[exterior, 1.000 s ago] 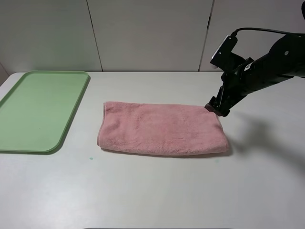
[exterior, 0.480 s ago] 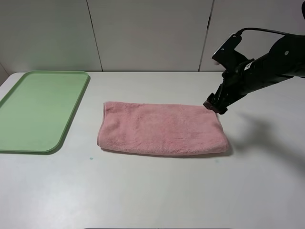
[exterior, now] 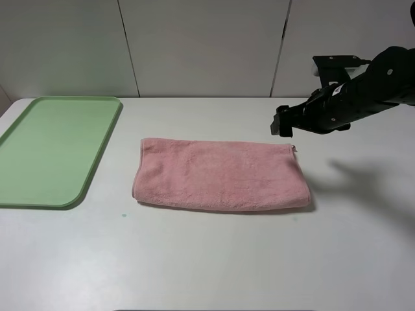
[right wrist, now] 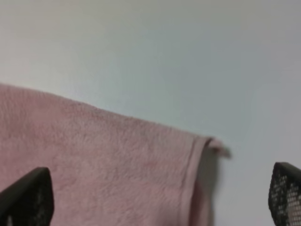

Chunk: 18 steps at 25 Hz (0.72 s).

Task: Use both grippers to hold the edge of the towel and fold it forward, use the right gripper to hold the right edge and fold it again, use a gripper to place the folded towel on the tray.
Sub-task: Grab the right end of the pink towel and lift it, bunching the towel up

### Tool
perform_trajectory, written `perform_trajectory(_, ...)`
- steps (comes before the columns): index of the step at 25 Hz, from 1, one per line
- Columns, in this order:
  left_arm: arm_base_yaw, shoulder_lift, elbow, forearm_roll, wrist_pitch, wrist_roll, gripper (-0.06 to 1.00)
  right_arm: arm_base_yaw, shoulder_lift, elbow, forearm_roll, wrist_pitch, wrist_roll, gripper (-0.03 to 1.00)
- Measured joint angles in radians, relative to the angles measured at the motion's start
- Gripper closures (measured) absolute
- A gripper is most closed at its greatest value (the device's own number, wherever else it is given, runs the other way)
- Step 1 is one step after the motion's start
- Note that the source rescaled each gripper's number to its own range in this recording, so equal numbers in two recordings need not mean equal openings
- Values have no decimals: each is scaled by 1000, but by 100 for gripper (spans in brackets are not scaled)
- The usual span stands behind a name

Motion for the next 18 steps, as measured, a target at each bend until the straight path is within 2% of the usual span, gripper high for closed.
perform_trajectory(5, 0, 0, 0, 0, 0, 0, -6, 0, 0, 0, -41, 63, 125, -3)
perform_trajectory(9, 0, 0, 0, 0, 0, 0, -6, 0, 0, 15, -74, 78, 194, -3)
perform_trajectory(12, 0, 0, 0, 0, 0, 0, -6, -15, 7, 47, -86, 69, 223, -3)
perform_trajectory(18, 0, 0, 0, 0, 0, 0, -6, -26, 71, 127, -91, -12, 224, -3)
